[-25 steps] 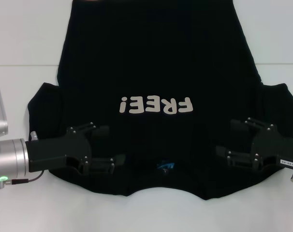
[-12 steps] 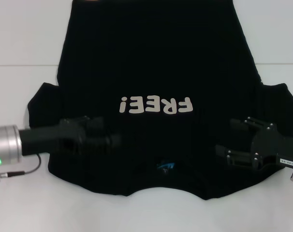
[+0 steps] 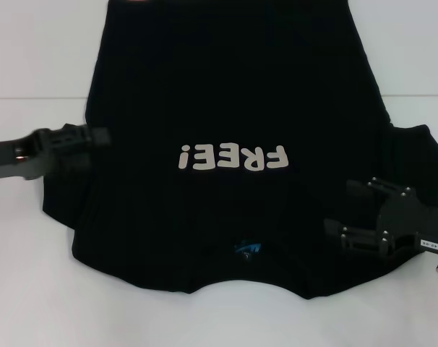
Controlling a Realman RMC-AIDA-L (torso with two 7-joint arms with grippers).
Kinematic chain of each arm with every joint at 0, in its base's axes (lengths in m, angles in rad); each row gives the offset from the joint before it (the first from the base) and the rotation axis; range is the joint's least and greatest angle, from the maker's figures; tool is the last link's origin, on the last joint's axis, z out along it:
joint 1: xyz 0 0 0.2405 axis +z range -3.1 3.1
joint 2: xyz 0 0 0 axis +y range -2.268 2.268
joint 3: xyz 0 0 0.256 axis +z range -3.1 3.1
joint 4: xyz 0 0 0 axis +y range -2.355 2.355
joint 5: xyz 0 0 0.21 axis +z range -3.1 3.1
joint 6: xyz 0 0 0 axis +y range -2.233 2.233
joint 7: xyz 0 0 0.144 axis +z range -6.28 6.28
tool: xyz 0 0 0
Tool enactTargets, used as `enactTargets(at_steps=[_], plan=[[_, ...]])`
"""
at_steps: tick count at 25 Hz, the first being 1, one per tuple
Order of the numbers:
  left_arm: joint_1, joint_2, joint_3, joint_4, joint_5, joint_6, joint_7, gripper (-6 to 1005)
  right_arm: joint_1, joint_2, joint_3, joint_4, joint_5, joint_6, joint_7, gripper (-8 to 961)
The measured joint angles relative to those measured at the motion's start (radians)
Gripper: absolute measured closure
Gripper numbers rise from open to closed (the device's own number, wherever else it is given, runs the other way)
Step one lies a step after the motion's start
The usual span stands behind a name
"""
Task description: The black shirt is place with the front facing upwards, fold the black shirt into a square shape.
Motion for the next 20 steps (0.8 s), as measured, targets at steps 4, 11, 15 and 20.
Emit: enactTargets(at_steps=[4,11,15,20], plan=[[0.010,0.010,-0.036,-0.002,0.063,-0.095,-0.048,66,0.002,0.000,0.000,0.000,0.000,0.000,0.000,68],[0.038,0.003,-0.037,-0.041,0.086,-0.321,-0.052,67,0.007,0.000,0.000,0.000,0.000,0.000,0.001,69],[0.040,0.000,-0.035,-0.076,0.086,-0.403,-0.028,68,0.007,0.000,-0.001,0.000,0.000,0.000,0.006,69],[0.032,-0.014,-0.030,-0.107,0.084,-0.487,0.001,70,0.008,0.000,-0.002,0.000,0.000,0.000,0.007,69]])
